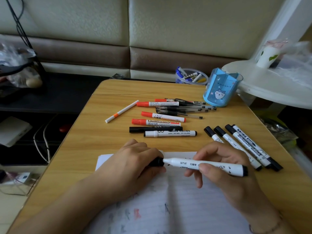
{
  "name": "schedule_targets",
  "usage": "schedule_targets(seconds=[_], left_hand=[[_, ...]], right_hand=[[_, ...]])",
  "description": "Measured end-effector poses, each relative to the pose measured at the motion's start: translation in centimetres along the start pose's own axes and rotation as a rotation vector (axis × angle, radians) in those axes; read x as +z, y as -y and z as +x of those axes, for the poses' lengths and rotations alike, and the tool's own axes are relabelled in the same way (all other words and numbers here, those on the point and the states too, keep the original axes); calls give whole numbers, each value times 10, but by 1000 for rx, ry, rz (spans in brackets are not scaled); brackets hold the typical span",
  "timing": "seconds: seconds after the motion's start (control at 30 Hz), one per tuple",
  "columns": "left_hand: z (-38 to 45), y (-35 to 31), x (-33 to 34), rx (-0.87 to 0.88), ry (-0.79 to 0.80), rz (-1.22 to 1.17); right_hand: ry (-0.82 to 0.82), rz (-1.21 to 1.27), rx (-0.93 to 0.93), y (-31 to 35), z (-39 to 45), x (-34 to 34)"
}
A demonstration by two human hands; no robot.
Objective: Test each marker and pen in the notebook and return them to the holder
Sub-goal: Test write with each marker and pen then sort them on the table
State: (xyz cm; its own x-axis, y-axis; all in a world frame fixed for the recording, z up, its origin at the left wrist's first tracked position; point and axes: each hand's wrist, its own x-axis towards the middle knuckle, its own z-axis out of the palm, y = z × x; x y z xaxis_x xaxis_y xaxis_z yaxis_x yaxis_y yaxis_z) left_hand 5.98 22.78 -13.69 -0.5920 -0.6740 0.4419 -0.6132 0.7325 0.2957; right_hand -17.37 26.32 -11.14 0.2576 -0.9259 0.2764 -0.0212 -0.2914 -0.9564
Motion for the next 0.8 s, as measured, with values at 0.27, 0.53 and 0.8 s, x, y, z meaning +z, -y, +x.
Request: schedule_targets(seconds=[0.27,0.53,0.8], left_hand=[[1,0,0,-41,-36,-48],[0,-2,-4,-5,-35,-43],[3,-12,-8,1,-17,83]], right_hand=[[-21,-71,6,3,-1,0],[-8,-132,102,2,0,4],[2,-203,108,6,-1,5]])
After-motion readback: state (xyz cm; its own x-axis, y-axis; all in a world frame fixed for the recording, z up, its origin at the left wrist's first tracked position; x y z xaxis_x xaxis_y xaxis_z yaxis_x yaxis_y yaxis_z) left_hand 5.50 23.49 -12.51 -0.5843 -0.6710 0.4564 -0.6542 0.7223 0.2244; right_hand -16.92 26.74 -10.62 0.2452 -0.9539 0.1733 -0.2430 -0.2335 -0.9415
